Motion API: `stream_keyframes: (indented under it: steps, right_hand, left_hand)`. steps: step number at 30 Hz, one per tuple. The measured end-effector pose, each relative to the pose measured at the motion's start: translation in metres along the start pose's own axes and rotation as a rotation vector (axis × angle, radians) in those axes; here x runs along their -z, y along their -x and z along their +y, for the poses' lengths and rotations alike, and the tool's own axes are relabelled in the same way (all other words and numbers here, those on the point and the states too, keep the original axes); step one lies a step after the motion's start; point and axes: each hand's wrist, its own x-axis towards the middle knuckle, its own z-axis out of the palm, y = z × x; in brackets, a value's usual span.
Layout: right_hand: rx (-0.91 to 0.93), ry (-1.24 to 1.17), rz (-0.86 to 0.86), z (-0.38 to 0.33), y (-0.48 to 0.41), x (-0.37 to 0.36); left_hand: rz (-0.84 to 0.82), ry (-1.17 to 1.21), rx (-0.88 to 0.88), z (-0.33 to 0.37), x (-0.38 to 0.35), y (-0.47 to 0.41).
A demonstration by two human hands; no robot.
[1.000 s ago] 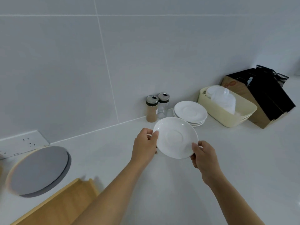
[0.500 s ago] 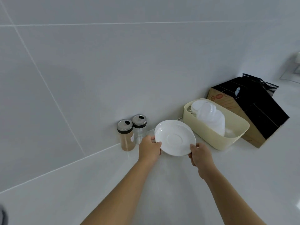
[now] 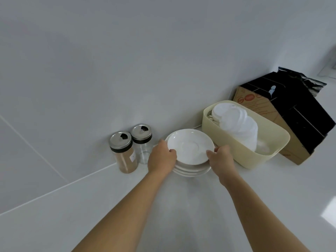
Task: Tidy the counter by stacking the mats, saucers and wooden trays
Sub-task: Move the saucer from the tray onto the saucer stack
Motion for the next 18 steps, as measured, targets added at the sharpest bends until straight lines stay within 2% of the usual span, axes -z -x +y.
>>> stream_keyframes:
  steps: [8,11,14,18]
  right_hand:
    - [0.020,0.224,0.051,-0.013,0.015,-0.004]
    - [0.026,0.284,0.102,-0.013,0.022,-0.004]
    - [0.119,0.403,0.191,-0.019,0.036,0.002]
    - [0.389,0.449,0.308,-0.038,0.059,0.015]
  left_hand:
    - [0.008,0.025,0.043,0.005,0.003,0.005]
    - [0.020,-0.067,0.030,0.008,0.008,0.011]
    - [0.075,-0.197,-0.077,0.012,0.017,0.021]
    - [0.229,-0.301,-0.305,0.023,0.040,0.041]
